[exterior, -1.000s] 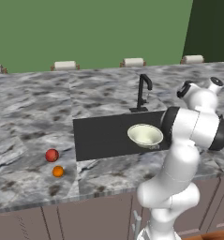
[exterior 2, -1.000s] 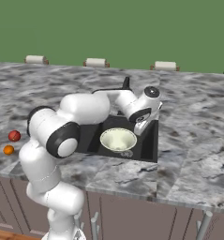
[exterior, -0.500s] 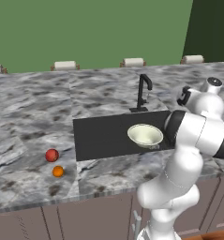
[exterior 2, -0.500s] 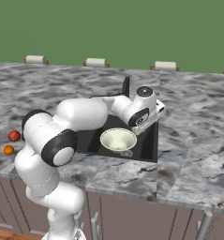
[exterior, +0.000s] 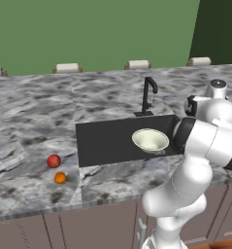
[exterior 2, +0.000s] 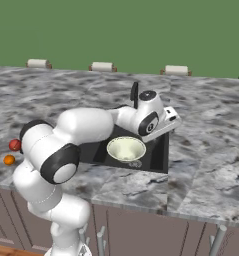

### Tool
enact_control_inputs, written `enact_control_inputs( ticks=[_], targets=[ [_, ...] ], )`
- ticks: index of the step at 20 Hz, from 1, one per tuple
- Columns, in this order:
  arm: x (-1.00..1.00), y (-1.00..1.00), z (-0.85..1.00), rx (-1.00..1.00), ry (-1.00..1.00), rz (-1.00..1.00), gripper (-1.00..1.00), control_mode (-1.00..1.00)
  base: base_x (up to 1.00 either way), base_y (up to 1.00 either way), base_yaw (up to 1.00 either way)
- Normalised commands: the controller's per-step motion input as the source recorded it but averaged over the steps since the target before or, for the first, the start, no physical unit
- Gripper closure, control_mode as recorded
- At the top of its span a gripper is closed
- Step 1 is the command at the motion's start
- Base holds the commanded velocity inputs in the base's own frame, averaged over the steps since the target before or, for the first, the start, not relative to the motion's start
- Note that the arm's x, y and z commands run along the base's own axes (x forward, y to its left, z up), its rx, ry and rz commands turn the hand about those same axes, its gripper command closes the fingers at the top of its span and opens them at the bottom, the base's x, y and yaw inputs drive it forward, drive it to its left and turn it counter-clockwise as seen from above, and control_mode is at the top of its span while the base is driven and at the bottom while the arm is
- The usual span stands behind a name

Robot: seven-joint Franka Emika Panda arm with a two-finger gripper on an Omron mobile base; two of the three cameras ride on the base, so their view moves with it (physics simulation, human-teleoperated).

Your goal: Remove the onion and tangerine from the sink. Then move the bowl and cup from the counter to the sink for washing.

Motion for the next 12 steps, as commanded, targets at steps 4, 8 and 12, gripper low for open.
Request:
enact_control_inputs(
  ticks=[4,8,12],
  targets=[
    [-0.21,-0.17,0.16,0.02,0.00,-0.25,-1.00,-1.00,0.00,0.00,0.00],
    [-0.23,-0.16,0.13,0.07,-0.02,-0.18,-1.00,-1.00,0.00,0.00,0.00],
    [-0.16,-0.19,0.10,0.07,-0.03,-0.08,-1.00,-1.00,0.00,0.00,0.00]
  ],
)
